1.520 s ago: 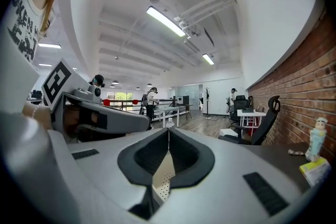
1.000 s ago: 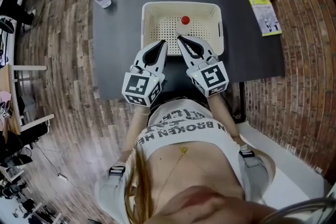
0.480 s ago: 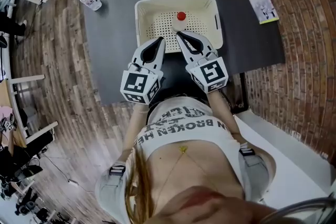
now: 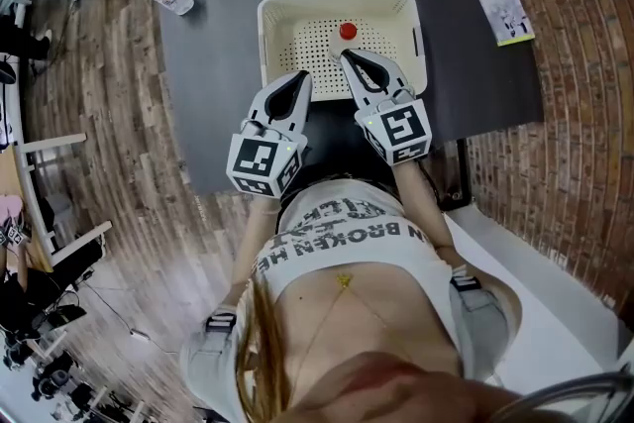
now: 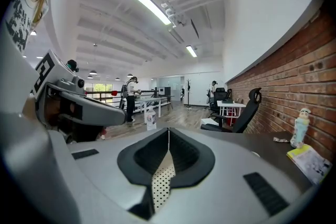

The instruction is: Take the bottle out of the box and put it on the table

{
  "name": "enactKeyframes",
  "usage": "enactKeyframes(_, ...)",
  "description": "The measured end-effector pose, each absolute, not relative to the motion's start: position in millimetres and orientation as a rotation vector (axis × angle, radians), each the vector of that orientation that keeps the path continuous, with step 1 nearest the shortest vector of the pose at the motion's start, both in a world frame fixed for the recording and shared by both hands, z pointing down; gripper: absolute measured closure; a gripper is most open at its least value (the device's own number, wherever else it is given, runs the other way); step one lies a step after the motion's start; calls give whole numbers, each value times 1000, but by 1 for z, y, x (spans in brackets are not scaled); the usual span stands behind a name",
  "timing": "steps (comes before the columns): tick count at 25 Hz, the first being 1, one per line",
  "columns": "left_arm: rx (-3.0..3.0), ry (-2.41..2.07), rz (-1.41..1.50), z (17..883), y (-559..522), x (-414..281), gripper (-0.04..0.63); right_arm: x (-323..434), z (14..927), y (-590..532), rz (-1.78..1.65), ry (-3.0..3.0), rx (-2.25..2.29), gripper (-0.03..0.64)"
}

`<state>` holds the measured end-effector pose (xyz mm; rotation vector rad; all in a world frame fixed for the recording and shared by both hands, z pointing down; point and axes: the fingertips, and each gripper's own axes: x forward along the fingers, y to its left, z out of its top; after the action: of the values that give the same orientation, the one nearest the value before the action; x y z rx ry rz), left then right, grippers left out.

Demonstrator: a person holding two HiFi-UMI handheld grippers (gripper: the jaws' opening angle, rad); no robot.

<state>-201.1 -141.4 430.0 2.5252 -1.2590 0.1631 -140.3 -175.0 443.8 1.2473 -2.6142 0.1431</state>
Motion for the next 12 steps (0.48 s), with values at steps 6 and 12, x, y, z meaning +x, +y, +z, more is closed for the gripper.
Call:
enactKeyframes(6,2509,-1262,166,433,-148,-206,595,-129,455,-196,132,-2550,1321,587)
enactKeyframes(12,2478,-1265,173,441,-153,-213,595,-125,483,-220,194,-2489,1331,445)
